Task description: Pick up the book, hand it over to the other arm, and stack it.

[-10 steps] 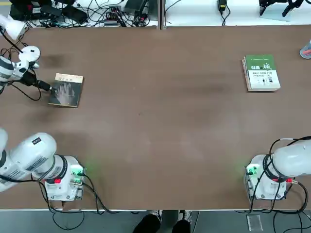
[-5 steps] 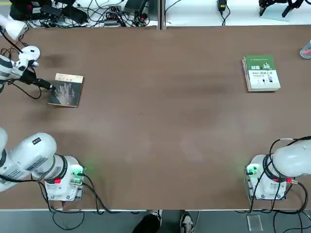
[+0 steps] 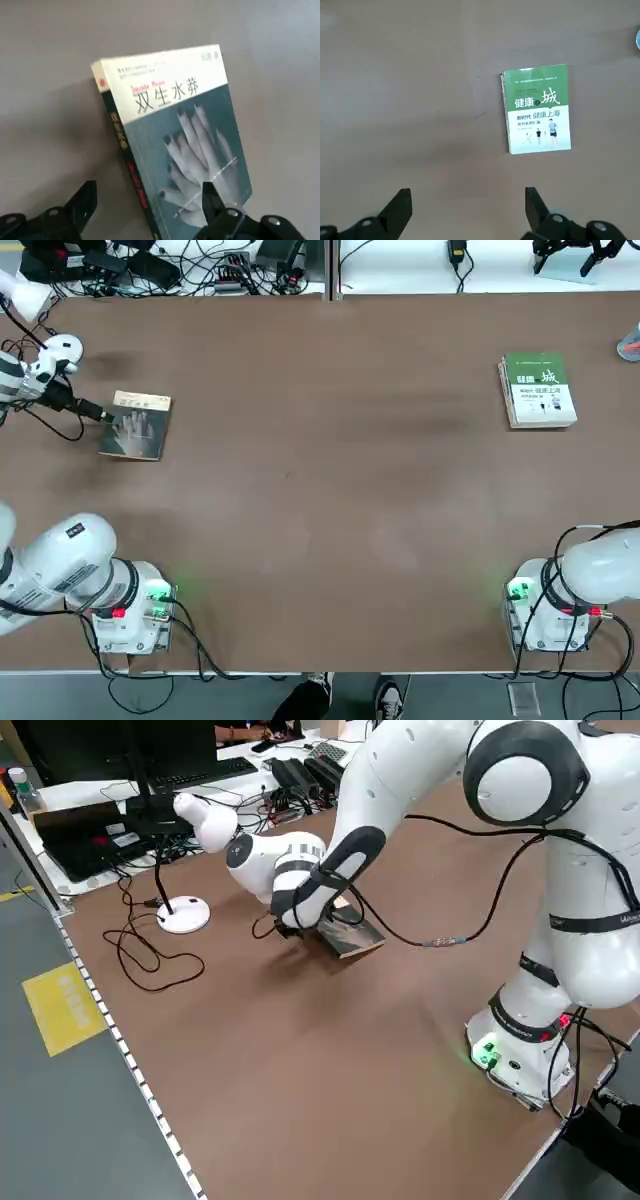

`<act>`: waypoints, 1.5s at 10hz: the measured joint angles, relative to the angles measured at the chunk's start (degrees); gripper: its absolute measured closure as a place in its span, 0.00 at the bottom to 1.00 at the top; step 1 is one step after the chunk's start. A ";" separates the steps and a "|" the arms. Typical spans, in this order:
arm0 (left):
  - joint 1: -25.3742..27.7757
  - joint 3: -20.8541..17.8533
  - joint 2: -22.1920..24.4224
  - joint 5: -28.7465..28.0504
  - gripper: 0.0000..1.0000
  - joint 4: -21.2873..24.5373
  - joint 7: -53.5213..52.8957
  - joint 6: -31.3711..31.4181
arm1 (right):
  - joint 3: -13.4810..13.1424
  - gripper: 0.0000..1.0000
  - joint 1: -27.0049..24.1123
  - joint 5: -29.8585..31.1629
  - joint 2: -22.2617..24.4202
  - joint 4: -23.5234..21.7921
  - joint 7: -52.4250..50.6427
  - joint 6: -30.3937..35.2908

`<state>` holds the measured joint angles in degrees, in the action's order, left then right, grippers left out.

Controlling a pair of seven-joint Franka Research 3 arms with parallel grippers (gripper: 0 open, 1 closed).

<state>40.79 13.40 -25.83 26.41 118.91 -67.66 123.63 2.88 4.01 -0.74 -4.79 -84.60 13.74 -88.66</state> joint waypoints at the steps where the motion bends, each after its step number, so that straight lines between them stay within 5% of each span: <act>1: -0.07 0.05 -0.30 0.01 0.08 -0.96 0.00 -0.73 | 0.00 0.00 0.00 0.00 0.00 0.00 0.00 0.01; 15: -0.17 0.96 -6.28 1.90 0.09 -6.65 0.02 -3.67 | 0.00 0.00 0.00 -0.04 0.00 0.00 -0.13 0.02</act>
<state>40.62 14.36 -32.11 28.31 112.26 -67.64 119.96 2.88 4.00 -0.77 -4.79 -84.60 13.61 -88.63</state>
